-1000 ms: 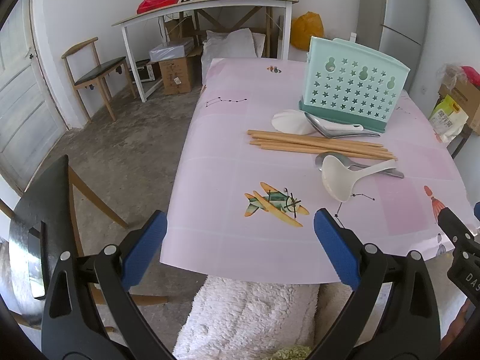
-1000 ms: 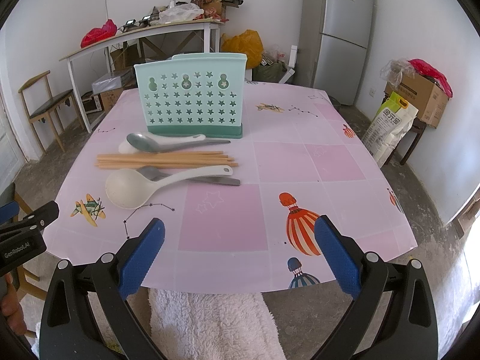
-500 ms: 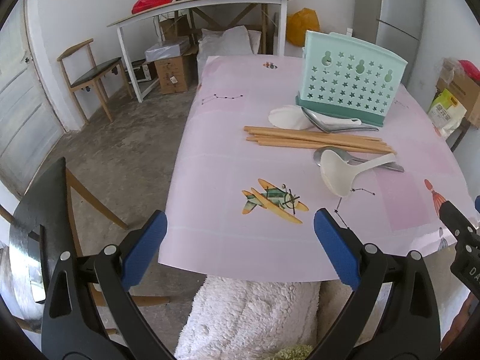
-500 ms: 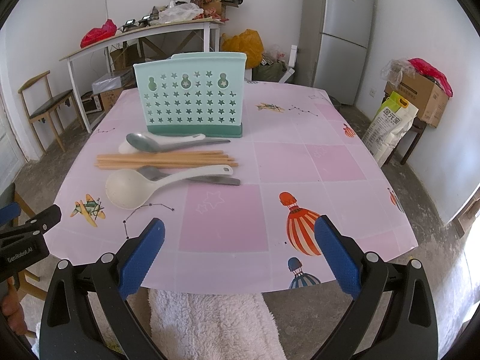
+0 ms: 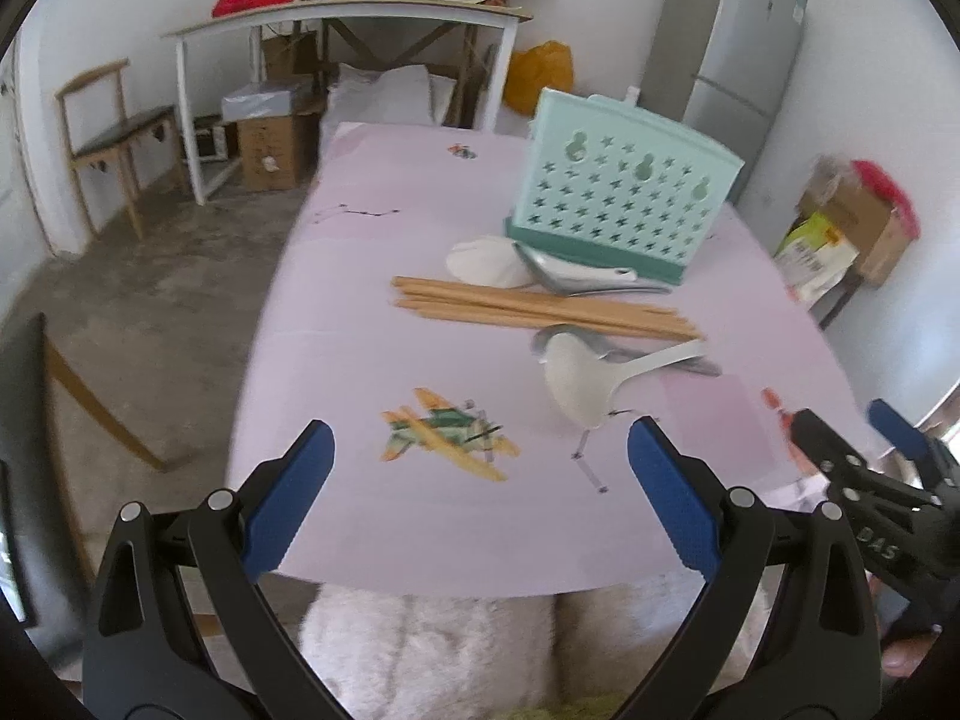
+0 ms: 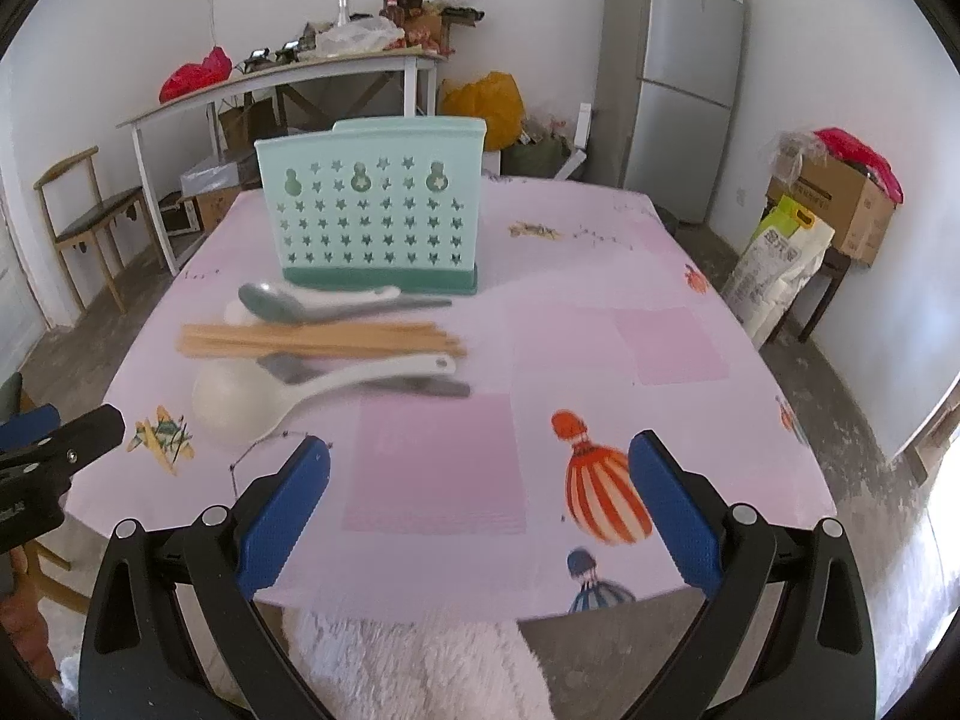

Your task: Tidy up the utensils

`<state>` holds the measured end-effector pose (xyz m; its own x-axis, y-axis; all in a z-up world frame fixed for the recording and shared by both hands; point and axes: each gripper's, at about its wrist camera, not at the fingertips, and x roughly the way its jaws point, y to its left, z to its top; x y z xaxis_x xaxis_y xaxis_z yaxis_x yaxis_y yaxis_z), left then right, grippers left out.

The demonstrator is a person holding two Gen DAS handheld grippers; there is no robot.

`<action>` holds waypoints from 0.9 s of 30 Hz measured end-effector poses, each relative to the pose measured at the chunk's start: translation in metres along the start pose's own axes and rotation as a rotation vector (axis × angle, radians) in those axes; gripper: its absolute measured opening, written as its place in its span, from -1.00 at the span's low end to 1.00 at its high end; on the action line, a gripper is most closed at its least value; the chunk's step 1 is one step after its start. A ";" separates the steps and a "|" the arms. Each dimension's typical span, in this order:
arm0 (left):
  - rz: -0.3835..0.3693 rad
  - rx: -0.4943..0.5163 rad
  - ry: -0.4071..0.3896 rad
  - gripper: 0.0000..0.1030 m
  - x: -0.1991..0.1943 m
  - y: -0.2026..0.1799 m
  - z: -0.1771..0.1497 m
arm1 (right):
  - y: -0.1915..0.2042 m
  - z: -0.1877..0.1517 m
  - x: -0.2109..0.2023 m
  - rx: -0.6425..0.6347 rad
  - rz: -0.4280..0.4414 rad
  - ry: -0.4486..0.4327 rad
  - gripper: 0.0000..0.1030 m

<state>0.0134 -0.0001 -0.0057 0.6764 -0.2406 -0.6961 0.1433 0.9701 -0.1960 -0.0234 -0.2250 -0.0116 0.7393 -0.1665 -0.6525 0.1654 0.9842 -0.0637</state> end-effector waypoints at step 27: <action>-0.227 -0.040 0.163 -0.66 0.102 -0.013 0.015 | -0.013 0.022 0.064 0.058 0.178 -0.013 0.89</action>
<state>0.0915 -0.0369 -0.0638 0.5044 -0.4570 -0.7326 0.2468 0.8893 -0.3849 0.0363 -0.2494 -0.0356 0.7683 0.0089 -0.6400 0.0683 0.9931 0.0958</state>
